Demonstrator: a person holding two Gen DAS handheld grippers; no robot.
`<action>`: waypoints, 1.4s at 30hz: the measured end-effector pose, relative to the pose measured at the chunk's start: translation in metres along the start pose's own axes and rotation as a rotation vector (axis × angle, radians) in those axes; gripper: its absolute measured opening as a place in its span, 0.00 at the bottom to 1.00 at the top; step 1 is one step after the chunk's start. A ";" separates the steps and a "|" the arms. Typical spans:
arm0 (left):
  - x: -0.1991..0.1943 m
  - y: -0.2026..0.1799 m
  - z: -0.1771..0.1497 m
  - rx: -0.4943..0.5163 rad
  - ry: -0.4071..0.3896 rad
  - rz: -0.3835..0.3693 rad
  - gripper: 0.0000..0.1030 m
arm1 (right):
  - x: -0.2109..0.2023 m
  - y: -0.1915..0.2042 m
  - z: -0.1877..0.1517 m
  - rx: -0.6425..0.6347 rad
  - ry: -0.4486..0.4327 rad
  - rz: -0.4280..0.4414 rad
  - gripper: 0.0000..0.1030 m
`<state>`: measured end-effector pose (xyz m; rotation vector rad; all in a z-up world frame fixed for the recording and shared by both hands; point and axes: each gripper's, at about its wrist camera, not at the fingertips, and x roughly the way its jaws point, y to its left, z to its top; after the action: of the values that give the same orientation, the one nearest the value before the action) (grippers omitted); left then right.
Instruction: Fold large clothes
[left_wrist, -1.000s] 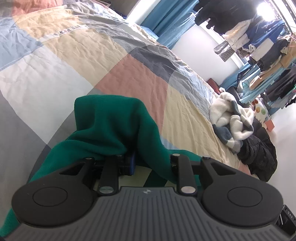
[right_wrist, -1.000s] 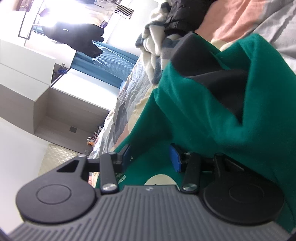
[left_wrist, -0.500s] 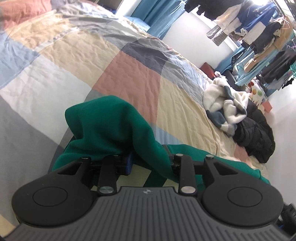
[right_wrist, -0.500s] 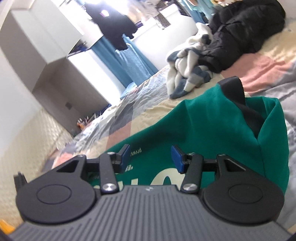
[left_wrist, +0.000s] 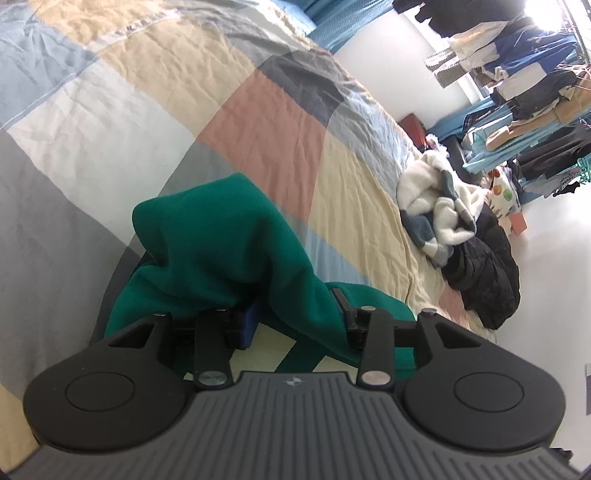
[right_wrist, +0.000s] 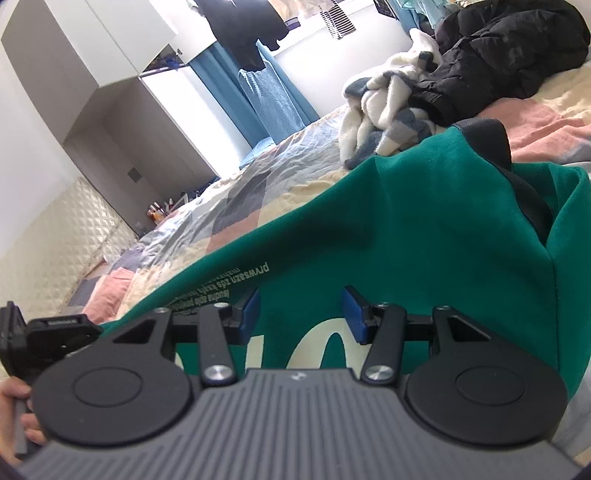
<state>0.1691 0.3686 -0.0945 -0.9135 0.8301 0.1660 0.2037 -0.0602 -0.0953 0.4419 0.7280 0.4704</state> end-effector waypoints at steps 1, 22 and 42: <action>-0.001 0.000 0.003 -0.007 0.009 0.001 0.51 | 0.001 0.002 0.000 -0.008 0.000 -0.010 0.50; -0.022 -0.085 -0.051 0.310 -0.207 0.059 0.80 | -0.019 -0.004 -0.005 -0.141 -0.040 -0.076 0.51; 0.061 -0.083 -0.082 0.659 -0.271 0.277 0.82 | 0.018 -0.026 -0.007 -0.261 -0.034 -0.225 0.48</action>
<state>0.2023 0.2431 -0.1115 -0.1492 0.6880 0.2324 0.2173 -0.0701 -0.1232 0.1205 0.6635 0.3390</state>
